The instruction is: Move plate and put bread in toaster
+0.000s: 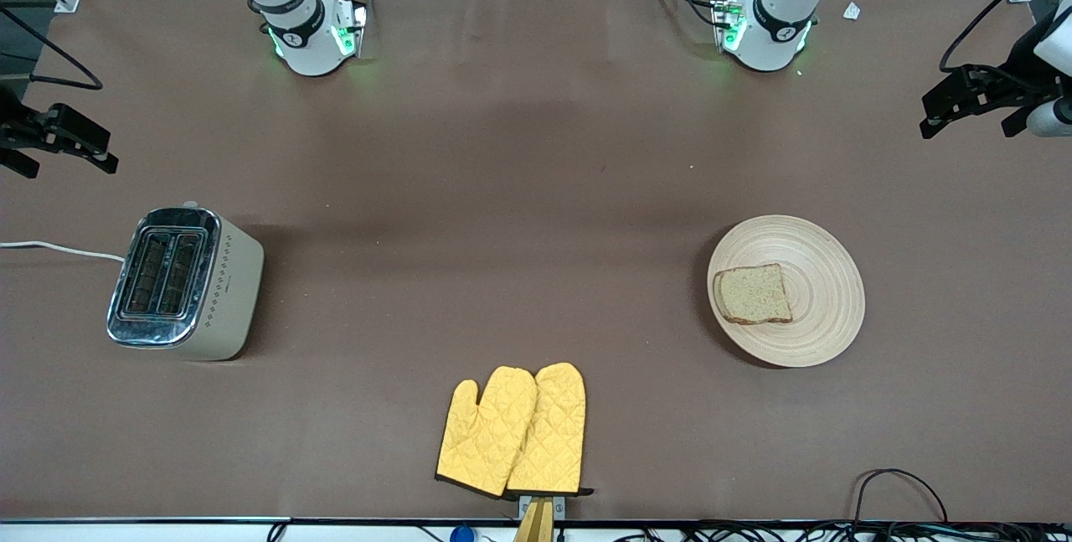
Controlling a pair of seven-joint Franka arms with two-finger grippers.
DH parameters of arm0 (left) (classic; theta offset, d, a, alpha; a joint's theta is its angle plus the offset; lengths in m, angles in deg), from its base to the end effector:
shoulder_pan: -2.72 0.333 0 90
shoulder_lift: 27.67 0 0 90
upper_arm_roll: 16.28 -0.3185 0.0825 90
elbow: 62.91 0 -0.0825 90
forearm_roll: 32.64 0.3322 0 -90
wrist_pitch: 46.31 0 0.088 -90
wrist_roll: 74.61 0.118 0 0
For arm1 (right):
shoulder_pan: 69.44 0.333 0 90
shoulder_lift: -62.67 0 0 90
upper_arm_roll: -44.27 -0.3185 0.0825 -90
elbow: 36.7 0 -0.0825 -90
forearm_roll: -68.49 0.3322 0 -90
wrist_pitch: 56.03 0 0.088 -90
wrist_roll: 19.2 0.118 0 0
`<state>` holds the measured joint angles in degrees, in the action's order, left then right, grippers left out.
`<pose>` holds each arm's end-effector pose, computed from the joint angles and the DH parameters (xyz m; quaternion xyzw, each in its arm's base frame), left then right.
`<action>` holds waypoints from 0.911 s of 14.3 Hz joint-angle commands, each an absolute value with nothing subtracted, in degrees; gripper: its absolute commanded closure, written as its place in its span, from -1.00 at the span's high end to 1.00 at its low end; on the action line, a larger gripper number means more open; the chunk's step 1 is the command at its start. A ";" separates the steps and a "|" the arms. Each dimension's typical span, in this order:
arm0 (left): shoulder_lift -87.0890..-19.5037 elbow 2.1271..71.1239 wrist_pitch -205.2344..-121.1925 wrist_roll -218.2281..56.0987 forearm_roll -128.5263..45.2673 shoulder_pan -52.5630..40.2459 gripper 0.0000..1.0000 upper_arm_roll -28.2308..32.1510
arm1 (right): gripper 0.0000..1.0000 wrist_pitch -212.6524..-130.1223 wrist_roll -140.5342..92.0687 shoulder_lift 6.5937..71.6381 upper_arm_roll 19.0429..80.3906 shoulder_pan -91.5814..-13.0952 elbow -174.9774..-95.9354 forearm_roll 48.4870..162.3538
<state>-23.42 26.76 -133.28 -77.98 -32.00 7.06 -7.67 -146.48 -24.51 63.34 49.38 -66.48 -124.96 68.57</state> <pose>0.4732 -0.0373 0.6495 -0.9998 0.0074 -0.0138 0.0102 0.5006 -0.0189 0.6354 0.9993 0.0276 0.0250 0.0004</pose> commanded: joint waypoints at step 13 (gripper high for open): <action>-46.99 21.73 -138.77 -65.57 -45.18 20.80 1.00 -8.37 | 1.00 -146.73 -24.21 63.46 49.54 -66.18 -125.11 69.37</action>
